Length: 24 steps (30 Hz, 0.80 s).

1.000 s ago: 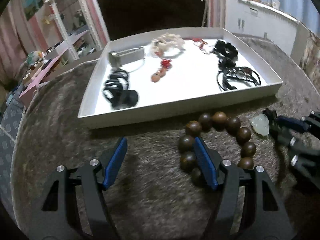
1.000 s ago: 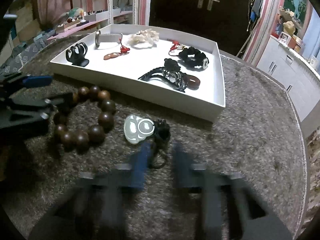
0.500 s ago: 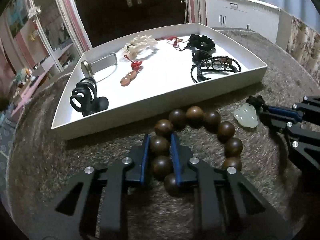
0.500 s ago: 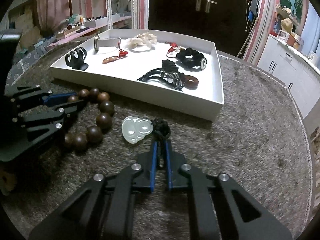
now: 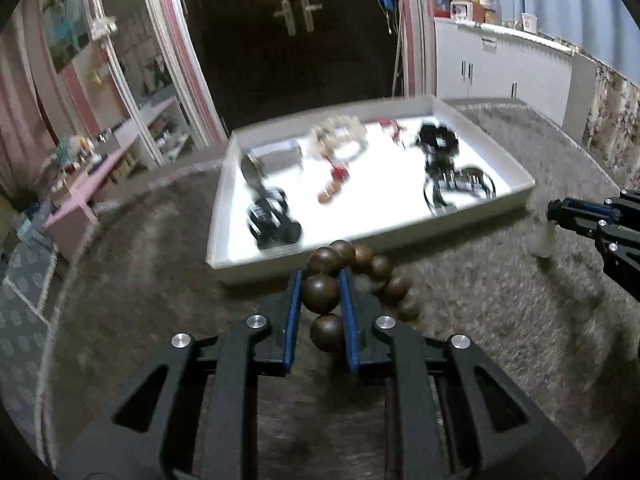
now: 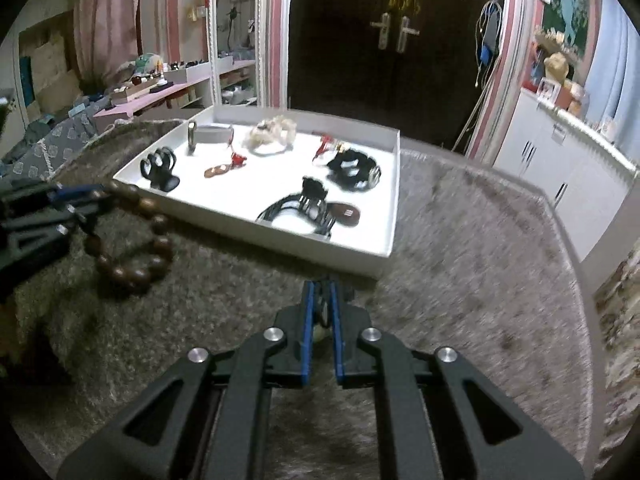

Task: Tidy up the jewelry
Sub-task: 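Grasp the brown bead bracelet with the left tool while the right grasps the jade pendant cord, then lift the bead bracelet and jade pendant and carry both over the tray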

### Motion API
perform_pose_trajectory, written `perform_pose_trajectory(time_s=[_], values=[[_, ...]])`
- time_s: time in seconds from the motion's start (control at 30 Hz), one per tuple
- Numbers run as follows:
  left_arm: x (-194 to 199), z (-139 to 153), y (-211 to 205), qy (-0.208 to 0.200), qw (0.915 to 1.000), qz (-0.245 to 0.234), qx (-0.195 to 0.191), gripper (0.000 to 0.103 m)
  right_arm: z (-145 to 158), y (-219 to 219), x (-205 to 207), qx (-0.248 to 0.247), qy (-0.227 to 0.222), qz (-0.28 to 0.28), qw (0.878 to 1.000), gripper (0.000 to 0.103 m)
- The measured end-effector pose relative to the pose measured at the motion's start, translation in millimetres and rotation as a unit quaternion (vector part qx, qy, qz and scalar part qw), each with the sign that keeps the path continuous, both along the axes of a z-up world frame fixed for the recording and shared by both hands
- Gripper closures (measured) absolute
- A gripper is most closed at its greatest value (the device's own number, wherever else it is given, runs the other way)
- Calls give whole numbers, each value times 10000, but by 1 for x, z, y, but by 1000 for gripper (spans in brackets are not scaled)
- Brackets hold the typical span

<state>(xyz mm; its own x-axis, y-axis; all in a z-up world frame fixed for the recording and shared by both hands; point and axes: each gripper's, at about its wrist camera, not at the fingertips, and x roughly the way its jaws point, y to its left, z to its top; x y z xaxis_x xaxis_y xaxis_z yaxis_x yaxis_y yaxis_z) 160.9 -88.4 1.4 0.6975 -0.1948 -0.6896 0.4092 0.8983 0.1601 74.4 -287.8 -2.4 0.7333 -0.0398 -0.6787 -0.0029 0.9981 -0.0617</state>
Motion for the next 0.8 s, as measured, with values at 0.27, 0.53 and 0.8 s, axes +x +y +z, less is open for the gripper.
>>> perform_pose_trajectory(time_s=[0.27,0.53,0.8], values=[[29,56,-1,-581,9983,49,30,86,59,8,28,-123,-509,146,9985,95],[77,70,-18,-536,9980,151,-287,85,88,22,82,-35,-723,346,9968,95],[101,58,-35,-479,9982,241,-282,86,80,30,119,-100,-707,309,9970,95]])
